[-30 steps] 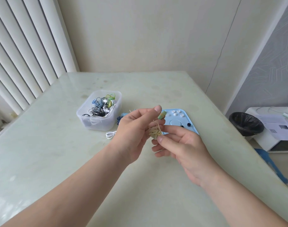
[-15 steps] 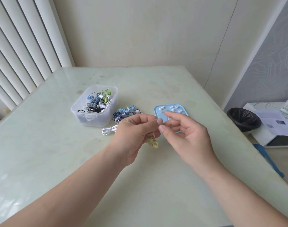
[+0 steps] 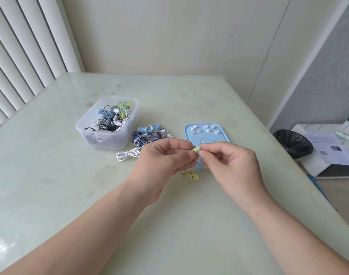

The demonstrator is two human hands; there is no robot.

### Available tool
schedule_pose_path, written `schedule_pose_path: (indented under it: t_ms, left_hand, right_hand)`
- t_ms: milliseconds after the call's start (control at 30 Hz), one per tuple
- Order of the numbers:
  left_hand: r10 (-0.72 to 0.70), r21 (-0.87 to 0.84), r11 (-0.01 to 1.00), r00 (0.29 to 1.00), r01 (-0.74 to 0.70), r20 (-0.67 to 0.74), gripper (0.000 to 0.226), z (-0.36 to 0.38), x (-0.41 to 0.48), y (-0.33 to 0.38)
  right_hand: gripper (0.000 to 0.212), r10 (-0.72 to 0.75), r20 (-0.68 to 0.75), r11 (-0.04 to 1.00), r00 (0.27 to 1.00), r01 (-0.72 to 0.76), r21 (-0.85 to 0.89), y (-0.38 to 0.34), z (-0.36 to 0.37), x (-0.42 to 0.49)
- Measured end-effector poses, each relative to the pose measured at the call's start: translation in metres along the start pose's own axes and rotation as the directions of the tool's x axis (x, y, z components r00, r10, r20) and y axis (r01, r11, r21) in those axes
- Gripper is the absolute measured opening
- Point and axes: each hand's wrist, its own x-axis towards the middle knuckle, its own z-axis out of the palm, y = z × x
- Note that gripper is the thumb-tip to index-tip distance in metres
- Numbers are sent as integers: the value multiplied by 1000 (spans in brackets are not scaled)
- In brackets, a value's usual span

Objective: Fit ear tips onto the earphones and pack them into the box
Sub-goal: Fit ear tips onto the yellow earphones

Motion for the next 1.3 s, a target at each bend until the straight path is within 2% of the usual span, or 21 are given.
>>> schedule_pose_path:
  t_ms: [233, 333, 467, 567, 667, 767, 900, 1033, 1167, 1300]
  left_hand:
    - [119, 101, 988, 991, -113, -57, 22, 4, -3, -2]
    - [147, 121, 983, 986, -136, -85, 22, 4, -3, -2]
    - [145, 123, 984, 984, -132, -105, 21, 4, -4, -1]
    - [134, 50, 990, 986, -129, -102, 22, 4, -5, 2]
    - [131, -11, 991, 986, -133, -102, 21, 4, -5, 4]
    - [108, -105, 988, 991, -116, -78, 23, 5, -7, 6]
    - [114, -132, 984, 991, -122, -63, 29, 4, -6, 6]
    - [120, -30, 992, 991, -123, -65, 32, -4, -2, 2]
    - [52, 29, 998, 999, -52, 16, 35, -9, -1, 0]
    - [-33, 81, 996, 996, 26, 86, 34, -7, -3, -1]
  right_hand:
    - [26, 112, 42, 983, 993, -117, 141, 0, 0, 0]
    - [33, 71, 58, 994, 996, -75, 76, 1, 1, -1]
    - [29, -39, 66, 997, 997, 43, -69, 0, 1, -3]
    - [34, 99, 79, 995, 992, -98, -20, -1, 1, -4]
    - [50, 208, 180, 978, 961, -209, -13, -4, 3, -6]
    - [40, 228, 247, 974, 942, -217, -69, -6, 9, -10]
    - [23, 236, 186, 971, 954, -222, -94, -3, 14, -11]
    - [24, 255, 130, 965, 958, -262, 34, -1, 7, -9]
    - [24, 260, 86, 937, 962, -273, 220, -3, 3, -5]
    - [26, 273, 80, 921, 959, -284, 268, -3, 3, -3]
